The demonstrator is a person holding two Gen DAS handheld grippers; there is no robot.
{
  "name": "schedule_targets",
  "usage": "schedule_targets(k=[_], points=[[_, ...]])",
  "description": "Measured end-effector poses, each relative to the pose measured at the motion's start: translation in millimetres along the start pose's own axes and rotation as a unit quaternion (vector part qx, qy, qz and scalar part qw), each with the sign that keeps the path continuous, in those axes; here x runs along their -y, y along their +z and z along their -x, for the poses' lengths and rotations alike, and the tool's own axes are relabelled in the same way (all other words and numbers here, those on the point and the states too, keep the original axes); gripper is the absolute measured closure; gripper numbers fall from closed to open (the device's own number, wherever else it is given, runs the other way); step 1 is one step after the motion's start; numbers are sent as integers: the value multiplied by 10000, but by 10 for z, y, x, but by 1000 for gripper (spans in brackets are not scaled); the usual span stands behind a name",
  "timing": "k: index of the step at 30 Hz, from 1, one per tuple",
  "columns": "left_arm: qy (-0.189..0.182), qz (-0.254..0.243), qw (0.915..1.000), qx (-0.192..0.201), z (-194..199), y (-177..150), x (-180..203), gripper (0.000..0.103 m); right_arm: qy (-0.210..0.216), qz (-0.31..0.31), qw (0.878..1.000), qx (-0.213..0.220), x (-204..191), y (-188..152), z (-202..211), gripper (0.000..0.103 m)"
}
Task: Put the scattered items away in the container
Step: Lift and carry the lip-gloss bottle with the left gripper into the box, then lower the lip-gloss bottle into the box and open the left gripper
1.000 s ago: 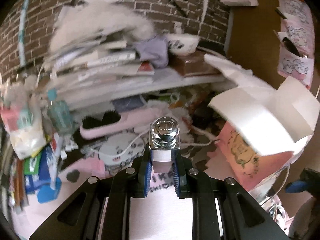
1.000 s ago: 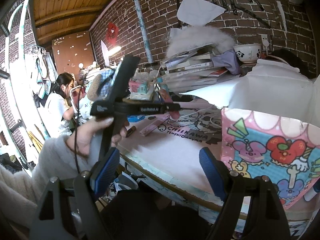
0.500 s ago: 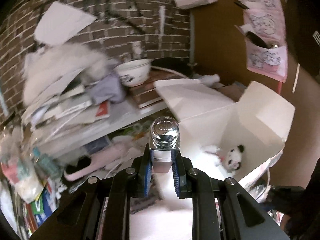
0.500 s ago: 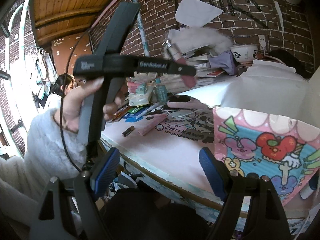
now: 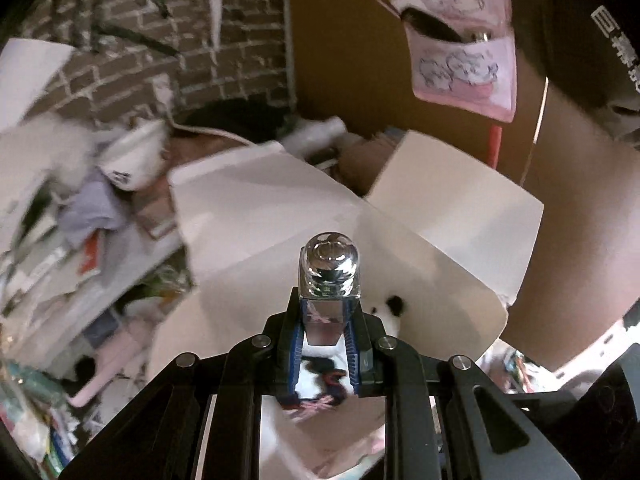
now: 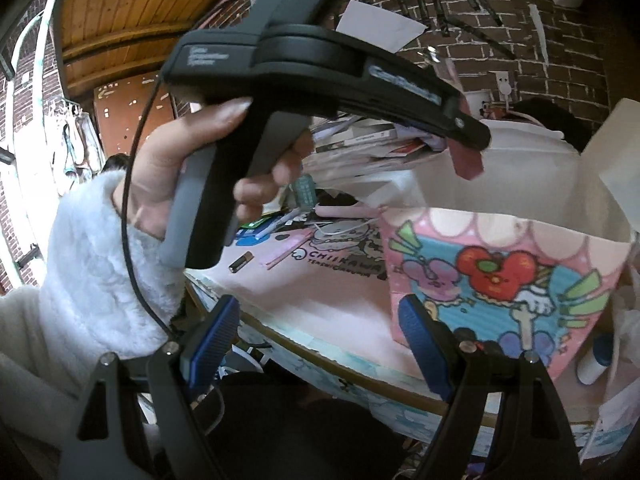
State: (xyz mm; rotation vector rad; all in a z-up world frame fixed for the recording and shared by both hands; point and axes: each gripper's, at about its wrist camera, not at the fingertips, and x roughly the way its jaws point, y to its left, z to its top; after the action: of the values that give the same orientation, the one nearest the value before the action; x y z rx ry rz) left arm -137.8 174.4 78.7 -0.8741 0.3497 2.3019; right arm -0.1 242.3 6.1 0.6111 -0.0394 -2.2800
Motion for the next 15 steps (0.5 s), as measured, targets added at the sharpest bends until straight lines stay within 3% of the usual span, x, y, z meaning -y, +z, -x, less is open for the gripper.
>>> schedule_targets(k=[3, 15], points=[[-162, -5, 9994, -311, -167, 13, 52, 90, -41, -42, 10000, 14, 43, -15, 39, 23], [-225, 176, 9931, -1140, -561, -70, 97, 90, -89, -116, 9999, 27, 99, -36, 68, 23]])
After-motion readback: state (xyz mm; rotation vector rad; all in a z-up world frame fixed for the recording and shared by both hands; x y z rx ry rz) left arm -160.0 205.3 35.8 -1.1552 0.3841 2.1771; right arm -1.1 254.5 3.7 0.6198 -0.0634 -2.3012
